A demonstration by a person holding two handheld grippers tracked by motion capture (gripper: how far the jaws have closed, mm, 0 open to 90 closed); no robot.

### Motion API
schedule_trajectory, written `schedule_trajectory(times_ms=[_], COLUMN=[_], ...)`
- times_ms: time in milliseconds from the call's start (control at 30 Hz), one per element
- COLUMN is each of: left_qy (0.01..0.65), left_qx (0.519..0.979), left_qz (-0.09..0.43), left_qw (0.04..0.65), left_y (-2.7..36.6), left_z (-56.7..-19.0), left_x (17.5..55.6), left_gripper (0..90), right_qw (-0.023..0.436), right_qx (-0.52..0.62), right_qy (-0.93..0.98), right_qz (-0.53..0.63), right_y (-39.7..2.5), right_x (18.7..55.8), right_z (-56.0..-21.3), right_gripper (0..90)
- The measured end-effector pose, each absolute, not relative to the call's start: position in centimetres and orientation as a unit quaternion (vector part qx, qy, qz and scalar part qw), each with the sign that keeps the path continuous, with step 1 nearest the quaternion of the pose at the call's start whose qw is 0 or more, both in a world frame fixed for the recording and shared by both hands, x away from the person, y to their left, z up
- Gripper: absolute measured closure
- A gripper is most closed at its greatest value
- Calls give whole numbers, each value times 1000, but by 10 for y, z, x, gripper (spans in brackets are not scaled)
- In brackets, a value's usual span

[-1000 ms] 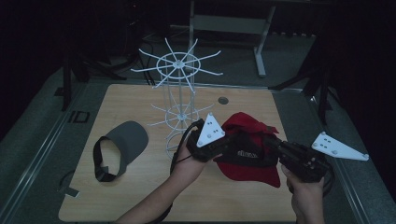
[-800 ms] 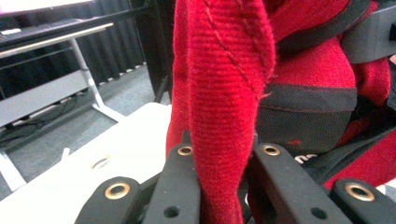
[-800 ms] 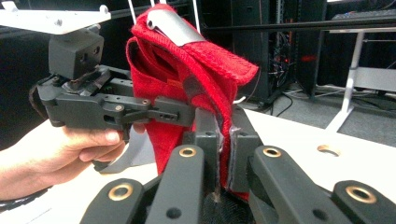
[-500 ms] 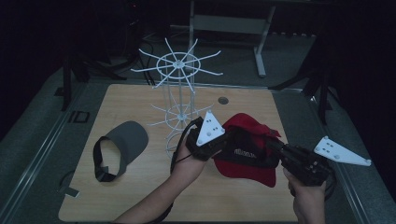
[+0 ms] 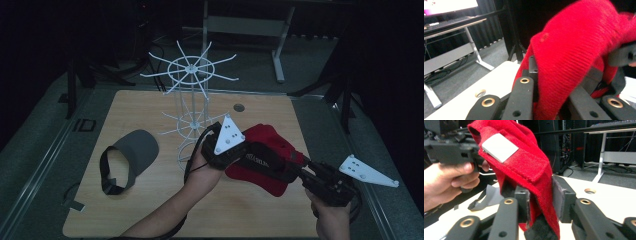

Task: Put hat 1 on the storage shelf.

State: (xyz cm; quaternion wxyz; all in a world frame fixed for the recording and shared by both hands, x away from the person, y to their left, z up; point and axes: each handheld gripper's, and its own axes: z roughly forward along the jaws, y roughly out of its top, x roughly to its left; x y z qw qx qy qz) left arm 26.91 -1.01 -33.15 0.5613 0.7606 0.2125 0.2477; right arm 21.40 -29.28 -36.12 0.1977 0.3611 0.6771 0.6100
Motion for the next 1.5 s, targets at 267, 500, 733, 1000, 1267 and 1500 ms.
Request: schedule_trajectory(times_ms=[267,500,733,1000,1267,1500], left_qy=[210,206,209,148,79,70], left_qx=[757,761,759,764,779,787], left_qz=[246,247,235,198,148,132], left_qw=[568,563,570,596,604,599], left_y=[-11,-10,-2,8,18,15], left_z=[-325,-326,-330,-335,-339,-341], left_x=[270,270,271,269,270,268], left_gripper=[880,879,878,878,876,875], right_qw=[186,156,143,168,166,151], right_qx=[358,321,298,275,264,223], right_qy=[689,732,742,742,756,763], right_qz=[602,580,583,588,576,588], right_y=[-292,-288,-291,-297,-285,-269], right_x=[209,204,196,193,210,214], right_z=[-367,-368,-363,-347,-346,-338], right_gripper=[525,375,364,401,445,511])
